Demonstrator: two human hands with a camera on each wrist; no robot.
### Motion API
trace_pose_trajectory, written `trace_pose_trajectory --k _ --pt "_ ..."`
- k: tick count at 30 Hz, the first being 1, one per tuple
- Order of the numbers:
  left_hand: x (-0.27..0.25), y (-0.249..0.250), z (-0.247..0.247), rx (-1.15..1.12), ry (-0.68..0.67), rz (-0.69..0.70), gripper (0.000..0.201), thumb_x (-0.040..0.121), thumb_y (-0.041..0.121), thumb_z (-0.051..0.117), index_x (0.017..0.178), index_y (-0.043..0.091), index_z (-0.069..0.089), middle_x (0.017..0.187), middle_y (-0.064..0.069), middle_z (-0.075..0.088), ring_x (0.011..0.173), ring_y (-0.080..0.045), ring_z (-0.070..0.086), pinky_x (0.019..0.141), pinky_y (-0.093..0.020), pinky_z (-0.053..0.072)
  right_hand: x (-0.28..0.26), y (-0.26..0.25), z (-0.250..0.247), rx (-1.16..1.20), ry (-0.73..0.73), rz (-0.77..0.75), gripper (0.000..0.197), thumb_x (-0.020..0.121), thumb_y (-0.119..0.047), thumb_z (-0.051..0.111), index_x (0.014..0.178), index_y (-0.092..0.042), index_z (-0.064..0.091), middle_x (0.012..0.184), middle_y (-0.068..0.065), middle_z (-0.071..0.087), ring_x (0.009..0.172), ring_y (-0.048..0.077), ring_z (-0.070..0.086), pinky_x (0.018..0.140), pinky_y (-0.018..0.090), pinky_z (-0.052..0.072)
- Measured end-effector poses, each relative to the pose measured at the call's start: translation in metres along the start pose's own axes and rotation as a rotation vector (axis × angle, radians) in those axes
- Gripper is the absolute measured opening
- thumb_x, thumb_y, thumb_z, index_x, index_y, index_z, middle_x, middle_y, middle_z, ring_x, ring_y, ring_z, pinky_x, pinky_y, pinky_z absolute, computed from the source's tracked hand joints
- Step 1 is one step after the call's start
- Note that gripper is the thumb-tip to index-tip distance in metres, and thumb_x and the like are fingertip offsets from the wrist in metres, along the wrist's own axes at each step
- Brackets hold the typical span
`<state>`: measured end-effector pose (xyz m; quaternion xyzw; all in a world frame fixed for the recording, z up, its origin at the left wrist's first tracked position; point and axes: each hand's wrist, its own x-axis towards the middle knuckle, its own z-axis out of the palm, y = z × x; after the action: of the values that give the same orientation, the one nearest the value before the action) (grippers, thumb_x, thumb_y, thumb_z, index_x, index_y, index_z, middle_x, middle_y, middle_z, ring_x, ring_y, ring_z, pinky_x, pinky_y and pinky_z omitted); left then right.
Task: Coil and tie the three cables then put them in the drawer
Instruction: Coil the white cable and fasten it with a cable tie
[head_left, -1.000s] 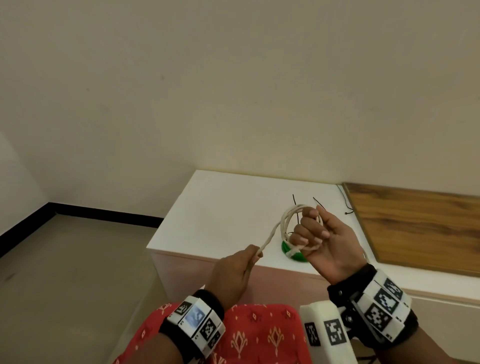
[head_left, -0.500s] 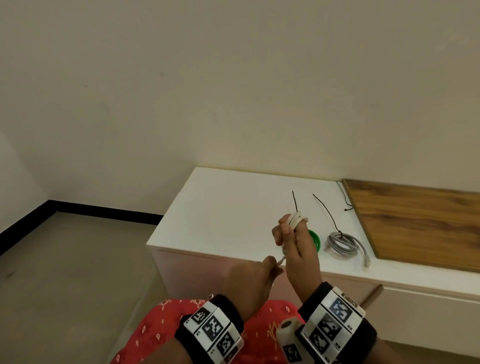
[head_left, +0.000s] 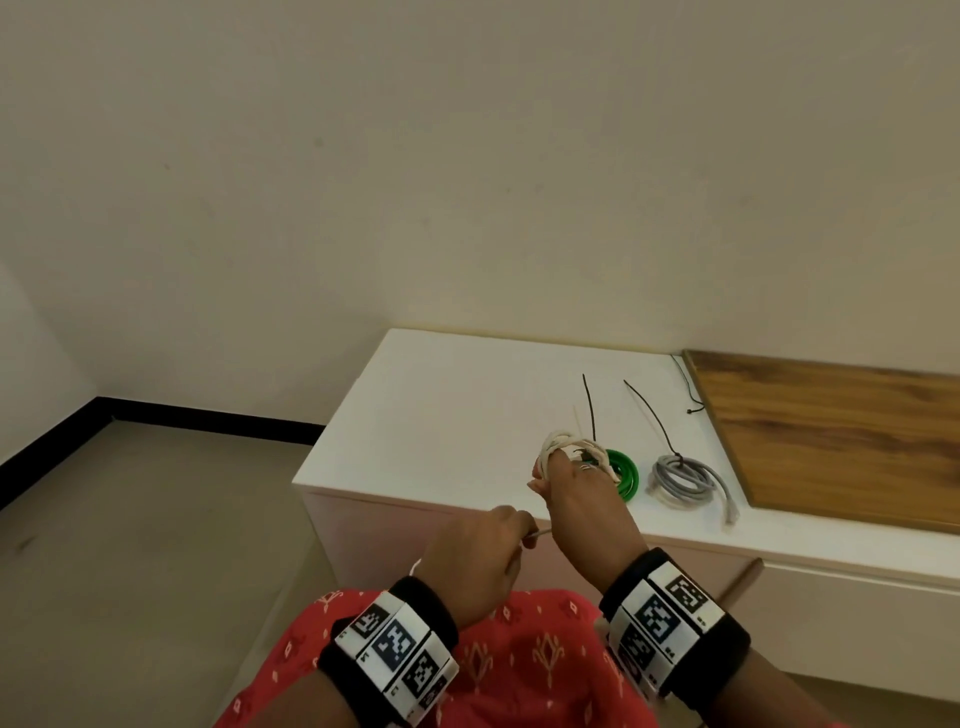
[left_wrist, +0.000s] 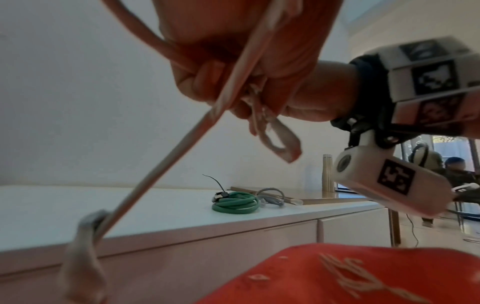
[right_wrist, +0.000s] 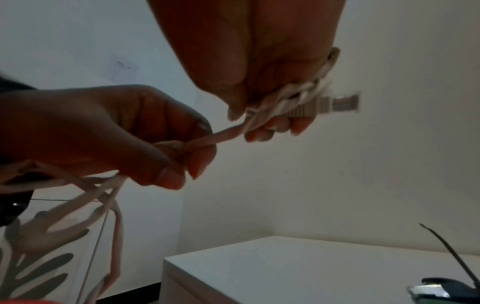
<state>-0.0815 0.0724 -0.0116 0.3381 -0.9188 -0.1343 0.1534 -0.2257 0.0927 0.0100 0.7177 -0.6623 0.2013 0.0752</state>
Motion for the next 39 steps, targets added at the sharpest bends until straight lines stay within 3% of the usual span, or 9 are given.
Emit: trace_pose_trajectory --k 4,8,12,18,21,27,30,34,39 --pt "0.004 -0.006 -0.011 0.096 0.112 0.082 0.019 0.071 0.019 0.039 0.076 0.024 0.057 0.066 0.008 0.064 0.053 -0.01 0.06 0.042 -0.021 0.043 -0.002 -0.001 -0.007 0.058 -0.346 -0.031 0.019 0.096 -0.014 0.036 0.108 -0.003 0.046 0.102 0.017 0.063 0.09 0.03 0.057 0.067 0.025 0.023" --pt "0.006 -0.008 -0.018 0.123 0.152 0.056 0.022 0.064 0.022 0.052 0.081 0.029 0.042 0.053 0.008 0.057 0.045 -0.006 0.053 0.04 -0.018 0.031 -0.005 -0.001 -0.01 0.321 -0.533 -0.046 0.035 0.098 -0.018 0.034 0.062 -0.021 0.034 0.076 0.004 0.049 0.077 0.007 0.041 0.07 0.022 0.027" --pt "0.008 -0.013 -0.019 -0.104 0.16 0.002 0.026 0.076 0.022 0.057 0.091 0.03 0.038 0.063 0.011 0.05 0.057 -0.011 0.049 0.055 -0.023 0.03 -0.006 0.001 -0.012 0.666 -0.748 0.052 0.033 0.097 -0.035 0.032 0.07 -0.023 0.046 0.055 -0.004 0.048 0.048 0.001 0.047 0.058 0.015 0.037" --pt "0.002 -0.018 -0.029 -0.878 -0.039 -0.072 0.027 0.073 0.037 0.064 0.092 0.027 0.047 0.072 0.015 0.055 0.064 -0.003 0.047 0.063 -0.017 0.04 -0.002 0.015 -0.014 0.898 -0.544 0.19 0.033 0.094 -0.024 0.047 0.062 -0.015 0.046 0.049 -0.001 0.041 0.039 0.004 0.039 0.042 0.014 0.035" --pt "-0.002 -0.022 -0.03 -1.106 -0.13 -0.134 0.049 0.062 0.036 0.071 0.1 0.021 0.042 0.086 0.006 0.059 0.082 -0.016 0.05 0.079 -0.029 0.043 -0.001 0.019 -0.014 0.928 -0.456 0.212 0.031 0.092 -0.022 0.049 0.062 -0.014 0.046 0.044 -0.007 0.04 0.037 0.001 0.038 0.043 0.013 0.035" --pt "-0.006 -0.023 -0.029 -0.895 -0.202 -0.052 0.051 0.068 0.025 0.074 0.105 0.009 0.043 0.1 0.008 0.06 0.09 -0.001 0.052 0.082 -0.03 0.038 0.0 0.018 -0.013 0.857 -0.323 0.172 0.03 0.092 -0.022 0.05 0.062 -0.019 0.048 0.036 -0.008 0.046 0.038 0.0 0.042 0.048 0.013 0.035" --pt "-0.006 -0.021 -0.033 -0.776 -0.223 -0.056 0.052 0.066 0.044 0.069 0.109 0.021 0.05 0.115 0.014 0.053 0.107 0.002 0.048 0.094 -0.029 0.039 -0.001 0.015 -0.013 0.904 -0.274 0.199 0.03 0.092 -0.021 0.05 0.062 -0.017 0.048 0.038 -0.008 0.043 0.038 0.0 0.041 0.047 0.013 0.035" --pt "-0.004 -0.013 -0.037 -0.2 -0.011 -0.105 0.057 0.061 0.072 0.045 0.106 0.038 0.055 0.118 0.024 0.045 0.12 0.002 0.033 0.107 -0.043 0.017 -0.001 0.011 -0.013 0.936 -0.206 0.253 0.031 0.092 -0.02 0.049 0.062 -0.016 0.047 0.035 -0.009 0.045 0.037 0.001 0.04 0.046 0.011 0.035" --pt "-0.002 -0.006 -0.044 -0.24 0.324 -0.323 0.017 0.084 0.029 0.061 0.1 0.029 0.063 0.109 0.023 0.055 0.13 0.002 0.028 0.11 -0.054 -0.009 0.0 0.004 -0.018 0.973 -0.166 0.307 0.03 0.092 -0.018 0.049 0.063 -0.013 0.045 0.044 -0.005 0.041 0.036 0.001 0.035 0.044 0.011 0.032"
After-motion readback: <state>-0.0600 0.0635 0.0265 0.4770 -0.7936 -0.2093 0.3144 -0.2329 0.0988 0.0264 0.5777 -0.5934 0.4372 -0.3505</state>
